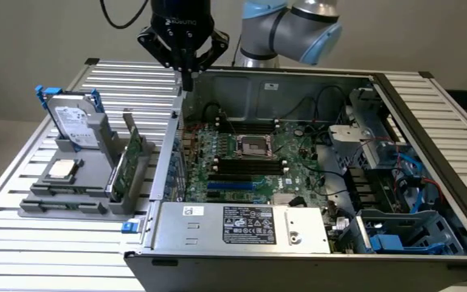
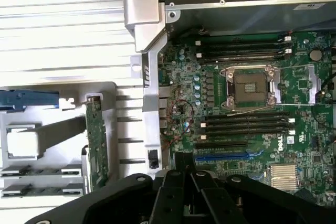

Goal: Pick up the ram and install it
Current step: 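Reach for the ram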

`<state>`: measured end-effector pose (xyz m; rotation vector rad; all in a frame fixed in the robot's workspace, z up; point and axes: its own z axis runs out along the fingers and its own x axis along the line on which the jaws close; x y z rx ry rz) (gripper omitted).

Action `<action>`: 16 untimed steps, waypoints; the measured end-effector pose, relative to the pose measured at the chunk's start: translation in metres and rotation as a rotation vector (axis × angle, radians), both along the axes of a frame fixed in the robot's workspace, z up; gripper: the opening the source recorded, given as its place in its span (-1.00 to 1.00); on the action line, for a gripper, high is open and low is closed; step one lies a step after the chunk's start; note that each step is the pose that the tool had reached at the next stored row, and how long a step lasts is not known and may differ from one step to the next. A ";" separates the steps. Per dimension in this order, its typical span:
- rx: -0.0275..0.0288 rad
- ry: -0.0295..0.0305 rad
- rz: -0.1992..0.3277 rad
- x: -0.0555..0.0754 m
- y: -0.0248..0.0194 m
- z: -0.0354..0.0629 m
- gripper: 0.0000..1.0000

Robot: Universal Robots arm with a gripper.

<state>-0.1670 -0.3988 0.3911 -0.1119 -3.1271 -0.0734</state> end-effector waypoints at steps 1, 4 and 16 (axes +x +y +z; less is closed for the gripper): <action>0.0000 0.0032 0.000 -0.005 0.0000 -0.0003 -0.79; 0.0000 0.0157 0.000 -0.018 0.0000 -0.0014 -0.79; 0.0000 0.0387 0.000 -0.072 -0.0011 -0.0047 -0.79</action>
